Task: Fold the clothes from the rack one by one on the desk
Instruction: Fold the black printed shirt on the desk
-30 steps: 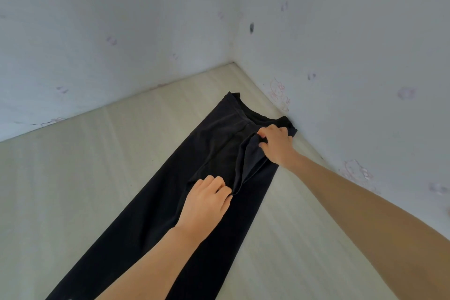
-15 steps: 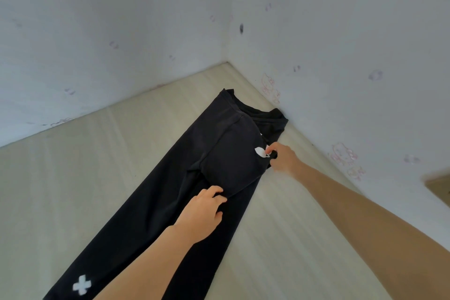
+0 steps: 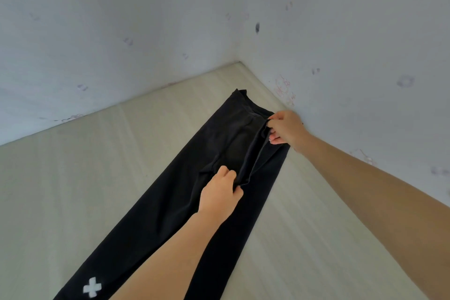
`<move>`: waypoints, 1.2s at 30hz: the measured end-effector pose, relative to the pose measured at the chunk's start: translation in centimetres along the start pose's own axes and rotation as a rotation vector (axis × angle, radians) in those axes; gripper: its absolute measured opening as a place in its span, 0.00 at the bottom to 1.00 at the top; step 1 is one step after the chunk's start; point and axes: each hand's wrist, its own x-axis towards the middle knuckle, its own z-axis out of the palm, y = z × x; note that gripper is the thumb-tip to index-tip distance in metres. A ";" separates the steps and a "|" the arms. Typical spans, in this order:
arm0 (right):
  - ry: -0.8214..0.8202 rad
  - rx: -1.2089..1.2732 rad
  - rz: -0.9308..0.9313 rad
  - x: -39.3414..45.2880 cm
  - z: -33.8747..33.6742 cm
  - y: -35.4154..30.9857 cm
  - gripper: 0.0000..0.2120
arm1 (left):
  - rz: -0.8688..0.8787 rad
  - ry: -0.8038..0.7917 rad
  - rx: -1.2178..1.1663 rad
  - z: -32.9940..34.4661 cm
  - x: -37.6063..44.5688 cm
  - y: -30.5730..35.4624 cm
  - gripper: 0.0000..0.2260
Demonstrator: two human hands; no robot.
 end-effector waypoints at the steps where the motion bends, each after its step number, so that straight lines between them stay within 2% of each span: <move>1: 0.011 0.036 0.007 0.3 0.3 -0.6 0.07 | -0.070 0.019 -0.160 -0.4 0.2 -0.1 0.08; 4: 0.011 0.079 -0.006 1.5 1.9 -2.8 0.08 | -0.307 0.080 -0.578 -2.5 1.2 -0.8 0.05; 6: -0.050 0.067 -0.031 2.1 3.0 -3.5 0.14 | -0.427 0.150 -0.711 -3.5 2.1 -1.5 0.03; 9: -0.167 0.001 -0.073 2.4 4.5 -3.3 0.27 | -0.567 0.216 -0.717 -3.6 2.9 -2.9 0.12; 11: -0.174 -0.091 -0.090 2.4 5.3 -2.6 0.27 | -0.620 0.214 -0.681 -3.6 2.9 -3.9 0.16; 14: -0.162 -0.294 -0.109 1.9 5.7 -1.5 0.20 | -0.490 0.113 -0.690 -3.6 2.0 -4.1 0.19; 17: -0.274 -0.517 -0.121 1.1 6.1 0.3 0.20 | -0.304 0.017 -0.437 -2.9 1.3 -3.8 0.17; 20: -0.398 -0.714 -0.155 0.9 6.7 2.5 0.24 | -0.368 0.013 -0.318 -2.4 1.5 -4.3 0.17; 22: -0.369 -0.821 -0.221 0.8 7.1 3.4 0.27 | -0.396 -0.022 -0.360 -2.6 1.4 -4.4 0.19; 24: -0.299 -0.751 -0.260 -0.7 6.9 3.8 0.26 | -0.394 -0.062 -0.413 -3.4 0.7 -4.2 0.21; 27: -0.168 -0.573 -0.239 -3.8 6.3 4.2 0.23 | -0.348 -0.050 -0.372 -4.6 -0.9 -5.3 0.24; 32: -0.120 -0.427 -0.006 -10.4 7.3 6.2 0.20 | -0.333 -0.069 -0.204 -6.9 -4.5 -9.8 0.17; 36: -0.042 -0.237 0.176 -16.7 10.1 8.7 0.20 | -0.266 -0.124 -0.106 -9.1 -7.6 -14.6 0.17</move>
